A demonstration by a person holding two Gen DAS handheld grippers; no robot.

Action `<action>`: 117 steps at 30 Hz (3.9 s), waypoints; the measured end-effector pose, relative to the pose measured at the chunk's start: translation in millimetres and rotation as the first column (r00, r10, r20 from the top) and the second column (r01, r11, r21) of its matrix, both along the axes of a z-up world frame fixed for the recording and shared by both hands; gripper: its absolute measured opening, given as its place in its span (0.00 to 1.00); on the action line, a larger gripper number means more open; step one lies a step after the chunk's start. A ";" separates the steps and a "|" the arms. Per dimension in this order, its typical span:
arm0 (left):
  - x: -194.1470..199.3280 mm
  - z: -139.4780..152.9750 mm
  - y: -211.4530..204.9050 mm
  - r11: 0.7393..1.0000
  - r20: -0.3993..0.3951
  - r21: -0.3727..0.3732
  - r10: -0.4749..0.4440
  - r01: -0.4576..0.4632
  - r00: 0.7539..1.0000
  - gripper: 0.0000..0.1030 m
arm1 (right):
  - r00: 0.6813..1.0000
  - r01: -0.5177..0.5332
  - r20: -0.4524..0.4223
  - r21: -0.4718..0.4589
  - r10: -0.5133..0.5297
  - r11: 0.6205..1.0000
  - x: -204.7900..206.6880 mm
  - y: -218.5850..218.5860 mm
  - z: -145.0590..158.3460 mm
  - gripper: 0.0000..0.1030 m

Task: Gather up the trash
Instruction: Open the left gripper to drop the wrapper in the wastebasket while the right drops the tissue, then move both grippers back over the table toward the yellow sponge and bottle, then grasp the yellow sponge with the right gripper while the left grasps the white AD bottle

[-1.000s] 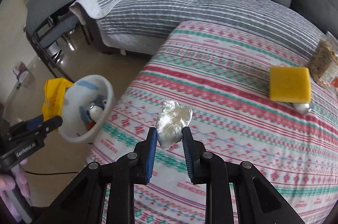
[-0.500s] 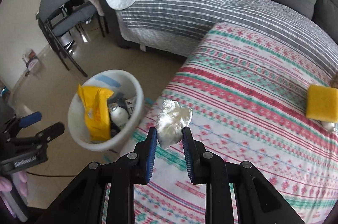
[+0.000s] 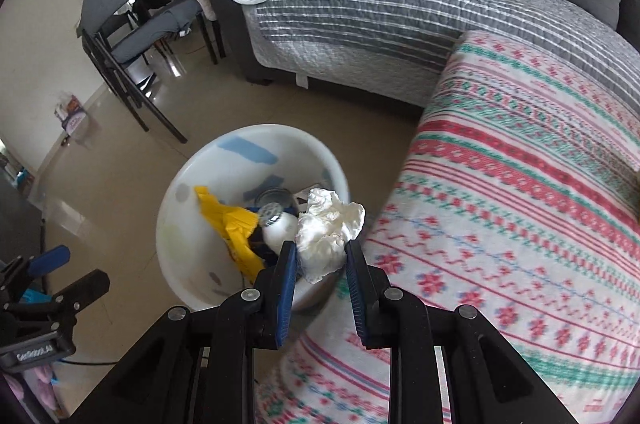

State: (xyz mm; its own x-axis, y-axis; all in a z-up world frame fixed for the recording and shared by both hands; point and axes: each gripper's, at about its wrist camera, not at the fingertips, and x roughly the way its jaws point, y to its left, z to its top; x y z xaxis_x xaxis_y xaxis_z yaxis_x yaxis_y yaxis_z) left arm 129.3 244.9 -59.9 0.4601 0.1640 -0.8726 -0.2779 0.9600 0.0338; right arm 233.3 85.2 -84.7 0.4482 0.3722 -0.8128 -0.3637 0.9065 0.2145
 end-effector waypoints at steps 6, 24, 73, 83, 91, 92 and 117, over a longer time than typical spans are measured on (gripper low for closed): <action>-4.4 1.2 6.6 1.000 0.002 -0.015 0.009 -0.008 1.000 0.90 | 0.999 -0.040 0.015 0.040 0.040 0.998 -0.5 16.3 0.1 0.43; -5.4 8.2 -2.0 1.000 0.013 0.002 0.007 -0.007 1.000 0.92 | 0.995 -0.004 0.102 -0.024 0.006 1.000 -19.4 -16.1 26.1 0.77; 99.8 4.6 -251.0 0.959 0.022 -0.075 -0.273 0.274 0.962 0.99 | 0.874 0.486 0.042 -0.053 -0.484 0.872 22.9 -362.3 41.1 0.85; 120.0 -8.2 -279.0 0.951 0.003 -0.102 -0.294 0.293 0.956 0.99 | 0.851 0.525 -0.011 -0.007 -0.525 0.851 68.9 -360.8 13.1 0.81; 129.1 -19.7 -288.6 0.947 -0.028 -0.074 -0.315 0.312 0.949 0.99 | 0.880 0.475 -0.039 0.059 -0.473 0.878 74.9 -365.9 12.8 0.38; 130.3 -19.3 -289.7 0.947 -0.024 -0.081 -0.315 0.312 0.949 0.99 | 0.881 0.474 -0.042 0.069 -0.472 0.878 72.6 -367.1 14.4 0.37; 159.9 -17.5 -465.6 0.921 0.191 -0.205 -0.294 0.330 0.937 0.91 | 0.685 0.722 0.008 0.128 -0.728 0.680 -27.2 -576.0 50.4 0.36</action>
